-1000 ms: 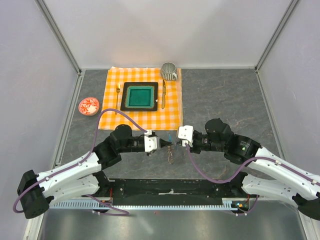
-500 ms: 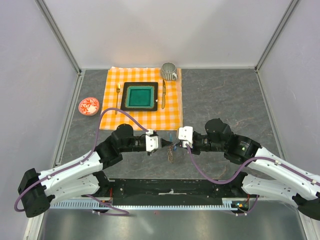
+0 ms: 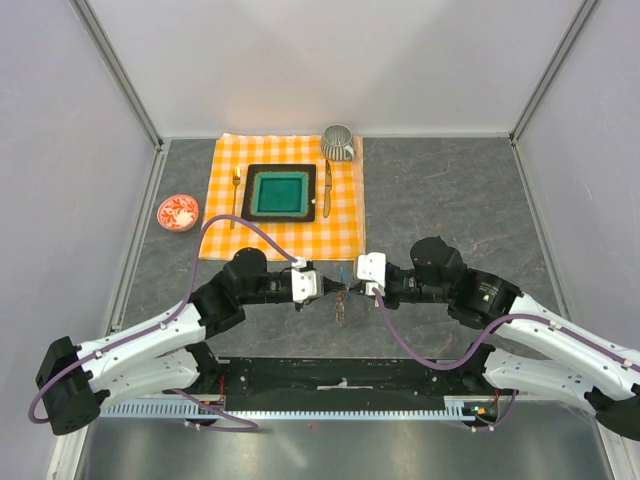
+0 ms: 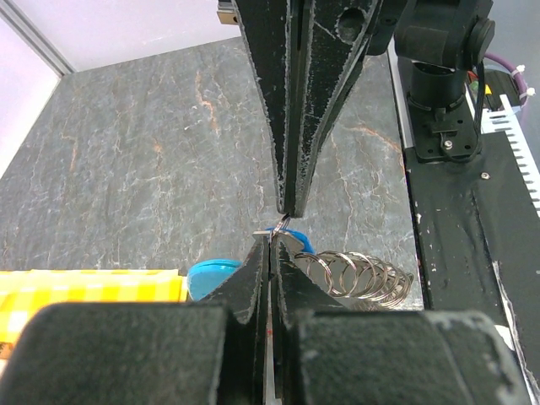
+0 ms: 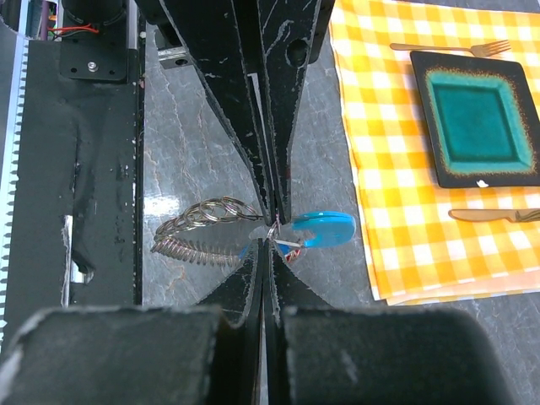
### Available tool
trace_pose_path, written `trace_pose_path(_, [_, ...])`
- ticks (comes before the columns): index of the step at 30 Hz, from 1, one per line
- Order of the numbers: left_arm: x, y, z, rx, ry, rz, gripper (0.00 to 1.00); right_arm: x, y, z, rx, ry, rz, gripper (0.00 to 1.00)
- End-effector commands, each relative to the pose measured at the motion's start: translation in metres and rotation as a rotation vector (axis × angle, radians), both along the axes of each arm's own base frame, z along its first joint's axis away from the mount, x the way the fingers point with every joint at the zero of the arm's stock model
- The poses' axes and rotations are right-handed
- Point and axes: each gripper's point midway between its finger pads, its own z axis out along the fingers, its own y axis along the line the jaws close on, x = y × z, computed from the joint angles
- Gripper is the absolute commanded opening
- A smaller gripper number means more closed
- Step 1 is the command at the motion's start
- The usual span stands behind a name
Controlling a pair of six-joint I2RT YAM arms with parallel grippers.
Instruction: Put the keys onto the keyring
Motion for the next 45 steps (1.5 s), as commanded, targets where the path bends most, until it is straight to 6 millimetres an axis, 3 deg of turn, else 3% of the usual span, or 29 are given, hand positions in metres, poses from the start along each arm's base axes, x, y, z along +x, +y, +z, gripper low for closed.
trace_pose_path(1, [0.01,0.0,0.055,-0.147,-0.053,0.066,0.02,-0.002,0.005,0.007,0.034,-0.013,0.023,0.0])
trace_pose_path(10, [0.014,0.008,0.071,-0.228,-0.033,0.125,0.02,0.0,0.007,-0.002,0.006,0.006,0.021,0.0])
trace_pose_path(16, [0.01,0.008,0.06,-0.205,-0.063,0.098,0.02,0.008,0.002,0.005,0.017,-0.013,-0.04,0.0])
trace_pose_path(20, [0.006,0.009,0.056,-0.189,-0.098,0.079,0.02,0.013,-0.007,0.017,0.046,-0.044,-0.092,0.17])
trace_pose_path(21, [0.007,0.009,0.055,-0.182,-0.109,0.075,0.02,0.012,-0.008,0.025,0.064,-0.055,-0.094,0.26])
trace_pose_path(24, [0.006,0.007,0.05,-0.159,-0.112,0.058,0.02,0.009,-0.008,0.032,0.085,-0.06,-0.079,0.4])
trace_pose_path(27, [0.003,0.006,0.051,-0.161,-0.114,0.04,0.02,0.008,-0.005,0.035,0.09,-0.064,-0.062,0.47])
trace_pose_path(40, [-0.005,0.002,0.052,-0.167,-0.116,-0.016,0.02,0.013,0.009,0.048,0.14,-0.089,-0.043,0.47])
trace_pose_path(45, [-0.006,0.0,0.052,-0.17,-0.111,-0.026,0.02,0.012,0.015,0.044,0.136,-0.076,-0.019,0.45])
